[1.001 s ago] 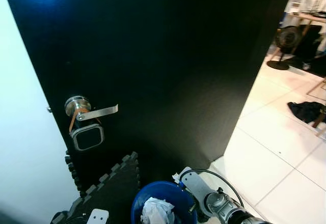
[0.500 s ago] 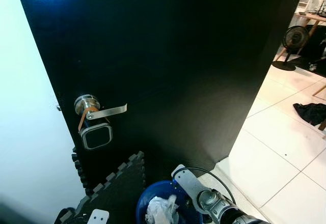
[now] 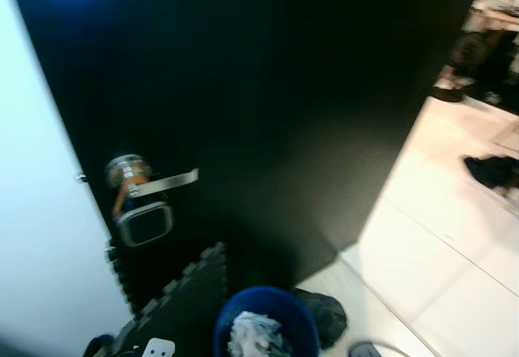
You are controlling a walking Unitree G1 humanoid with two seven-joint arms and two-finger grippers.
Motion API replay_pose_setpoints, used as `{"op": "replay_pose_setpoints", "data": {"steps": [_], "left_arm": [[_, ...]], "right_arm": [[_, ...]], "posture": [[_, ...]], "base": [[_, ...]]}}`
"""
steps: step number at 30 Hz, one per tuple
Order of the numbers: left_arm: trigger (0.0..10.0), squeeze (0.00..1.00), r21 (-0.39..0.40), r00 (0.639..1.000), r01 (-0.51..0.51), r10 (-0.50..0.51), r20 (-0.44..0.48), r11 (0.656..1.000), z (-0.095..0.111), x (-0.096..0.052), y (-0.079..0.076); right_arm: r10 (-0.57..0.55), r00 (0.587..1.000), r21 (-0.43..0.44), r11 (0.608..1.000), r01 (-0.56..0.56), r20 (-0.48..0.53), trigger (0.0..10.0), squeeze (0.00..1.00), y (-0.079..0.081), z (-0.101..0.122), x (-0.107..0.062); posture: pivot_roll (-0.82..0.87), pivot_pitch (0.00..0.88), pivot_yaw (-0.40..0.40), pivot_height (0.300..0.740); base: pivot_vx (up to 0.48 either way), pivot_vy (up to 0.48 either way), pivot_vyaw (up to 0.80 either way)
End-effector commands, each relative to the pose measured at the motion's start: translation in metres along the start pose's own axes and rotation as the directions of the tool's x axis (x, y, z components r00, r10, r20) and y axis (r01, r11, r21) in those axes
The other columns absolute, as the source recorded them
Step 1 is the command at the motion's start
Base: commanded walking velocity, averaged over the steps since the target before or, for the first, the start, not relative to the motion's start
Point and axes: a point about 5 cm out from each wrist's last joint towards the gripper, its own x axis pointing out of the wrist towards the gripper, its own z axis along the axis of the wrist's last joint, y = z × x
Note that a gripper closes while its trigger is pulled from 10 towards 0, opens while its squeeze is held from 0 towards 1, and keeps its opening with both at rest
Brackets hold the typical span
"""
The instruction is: Clean up the room
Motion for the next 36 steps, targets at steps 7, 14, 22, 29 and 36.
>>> {"op": "replay_pose_setpoints", "data": {"steps": [7,14,22,29,36], "left_arm": [[10.0,0.00,0.020,1.000,0.000,0.001,-0.031,1.000,-0.009,-0.002,0.007],[10.0,0.00,0.031,1.000,-0.008,0.009,-0.030,0.999,-0.009,-0.002,0.010],[10.0,0.00,0.046,0.999,-0.014,0.015,-0.036,0.999,-0.010,-0.003,0.013],[10.0,0.00,0.052,0.999,-0.005,0.007,-0.035,0.999,-0.007,-0.001,0.004],[10.0,0.00,0.054,1.000,0.001,0.001,-0.026,0.999,-0.001,0.000,-0.002]], "right_arm": [[-0.008,1.000,0.022,1.000,0.009,-0.013,10.0,0.00,0.004,-0.006,0.000],[-0.020,1.000,0.005,1.000,0.020,0.015,10.0,0.00,0.001,-0.003,0.000],[-0.019,0.999,-0.023,1.000,0.020,0.039,10.0,0.00,0.001,0.001,0.000],[-0.011,0.999,-0.020,1.000,0.012,0.050,10.0,0.00,0.001,0.000,0.000],[-0.013,0.999,-0.021,1.000,0.014,0.051,10.0,0.00,0.002,-0.002,0.000]], "posture": [[0.02,0.000,-0.037,0.740],[0.03,0.000,-0.034,0.740],[0.03,0.000,-0.030,0.740],[0.03,0.000,-0.030,0.740],[0.03,0.000,-0.032,0.740]], "base": [[0.000,0.000,0.00],[-0.071,0.000,0.00],[-0.286,0.000,0.00],[-0.399,0.000,0.00],[-0.480,0.000,0.00]]}}
